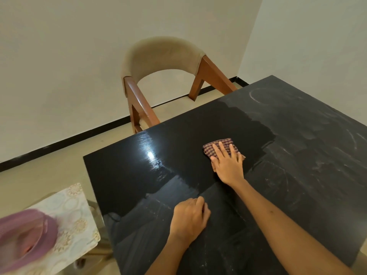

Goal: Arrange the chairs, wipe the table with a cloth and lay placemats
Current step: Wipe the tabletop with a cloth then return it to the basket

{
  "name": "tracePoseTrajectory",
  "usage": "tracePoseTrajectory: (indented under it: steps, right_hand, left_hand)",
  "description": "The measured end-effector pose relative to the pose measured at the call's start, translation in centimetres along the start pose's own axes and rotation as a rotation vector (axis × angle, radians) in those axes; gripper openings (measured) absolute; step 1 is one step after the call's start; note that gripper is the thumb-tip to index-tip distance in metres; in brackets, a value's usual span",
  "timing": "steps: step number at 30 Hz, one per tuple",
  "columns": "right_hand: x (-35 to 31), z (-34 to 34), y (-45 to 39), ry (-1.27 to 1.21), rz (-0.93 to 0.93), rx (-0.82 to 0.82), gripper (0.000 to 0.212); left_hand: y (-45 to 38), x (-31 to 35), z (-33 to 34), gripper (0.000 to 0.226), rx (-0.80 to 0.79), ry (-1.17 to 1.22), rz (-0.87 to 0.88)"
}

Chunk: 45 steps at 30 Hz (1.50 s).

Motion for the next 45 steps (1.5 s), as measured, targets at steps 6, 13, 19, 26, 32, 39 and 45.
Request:
tracePoseTrajectory:
  steps: [6, 13, 19, 26, 32, 39, 45]
  right_hand:
    - [-8.8, -0.1, 4.7, 0.012, -0.191, 0.037, 0.056]
    - [-17.5, 0.6, 11.4, 0.044, -0.451, 0.072, 0.051]
    - [-13.6, 0.0, 8.9, 0.025, -0.155, 0.013, 0.059]
    - [-14.4, -0.4, 9.5, -0.004, 0.012, -0.039, 0.053]
    - [-24.0, -0.2, 15.7, -0.016, -0.236, 0.026, 0.056]
    - [-31.2, -0.2, 17.5, -0.018, -0.418, 0.002, 0.057]
    - [-28.5, 1.0, 20.5, 0.045, -0.450, 0.073, 0.062]
  left_hand:
    - [3.9, -2.6, -3.4, 0.027, 0.147, 0.035, -0.177]
    - [11.1, -6.1, -7.1, 0.026, 0.115, -0.032, -0.254]
    - [13.4, -6.5, -8.9, 0.029, 0.096, -0.068, -0.299]
    - [14.6, -7.3, -10.6, 0.033, 0.103, -0.029, -0.306]
    - [16.7, -10.0, -13.4, 0.042, 0.254, -0.047, -0.460]
    - [18.1, -11.8, -14.6, 0.049, 0.324, 0.036, -0.579]
    - [17.9, -11.3, -14.2, 0.056, 0.336, 0.095, -0.550]
Point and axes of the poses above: each hand's wrist, its own y-axis away from the middle knuckle, its own z-axis out of the palm, x = y × z, the point moved 2 cm from there along -y, towards the middle knuckle, and after that the axes turned 10 degrees about y, right-handed, at the moved point
